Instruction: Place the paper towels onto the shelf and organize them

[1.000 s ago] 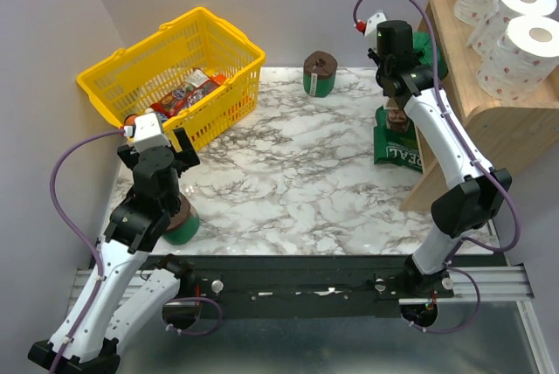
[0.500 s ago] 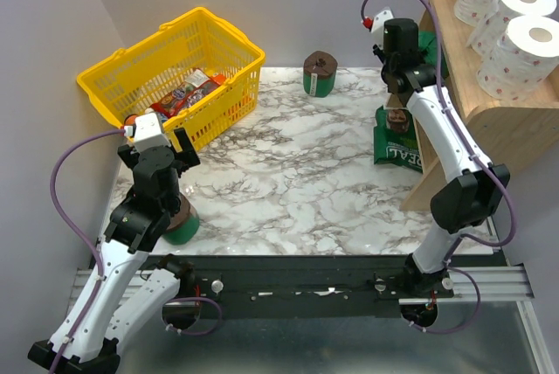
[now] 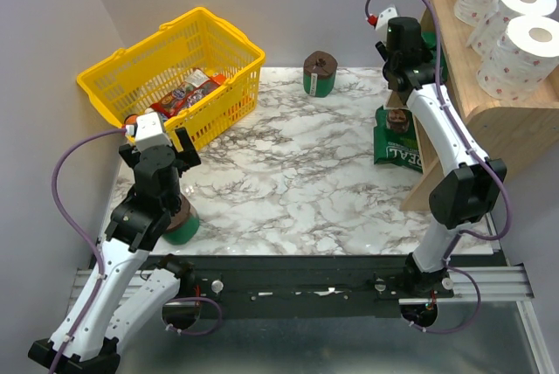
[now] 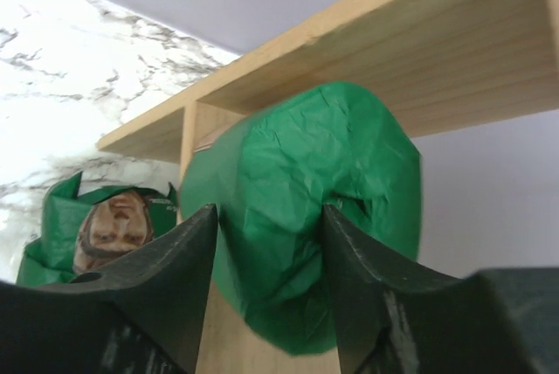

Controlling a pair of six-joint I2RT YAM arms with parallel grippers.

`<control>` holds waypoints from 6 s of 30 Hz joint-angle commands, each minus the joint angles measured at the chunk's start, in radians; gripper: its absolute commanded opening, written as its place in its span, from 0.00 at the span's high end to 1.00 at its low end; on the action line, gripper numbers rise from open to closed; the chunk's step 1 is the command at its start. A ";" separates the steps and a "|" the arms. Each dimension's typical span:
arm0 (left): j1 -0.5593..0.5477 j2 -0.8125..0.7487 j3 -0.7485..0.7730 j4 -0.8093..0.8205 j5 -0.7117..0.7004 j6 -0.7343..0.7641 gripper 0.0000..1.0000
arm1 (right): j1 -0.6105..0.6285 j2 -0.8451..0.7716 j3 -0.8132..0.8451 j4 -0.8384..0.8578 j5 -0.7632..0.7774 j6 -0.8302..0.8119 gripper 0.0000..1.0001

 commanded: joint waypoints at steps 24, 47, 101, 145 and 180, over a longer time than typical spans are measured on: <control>-0.003 0.004 -0.001 0.032 0.025 -0.008 0.01 | 0.094 -0.015 -0.069 0.138 0.209 -0.118 0.33; -0.003 -0.003 -0.001 0.032 0.026 -0.007 0.01 | 0.135 -0.040 -0.146 0.272 0.116 -0.196 0.57; -0.003 -0.006 -0.002 0.029 0.012 -0.008 0.01 | 0.171 0.215 0.126 0.141 -0.525 0.279 0.29; -0.003 0.008 -0.002 0.032 0.014 -0.010 0.01 | 0.192 0.447 0.080 0.111 -0.542 0.502 0.44; -0.011 0.009 -0.004 0.036 0.000 -0.002 0.01 | 0.211 0.650 0.325 0.486 -0.272 0.753 0.37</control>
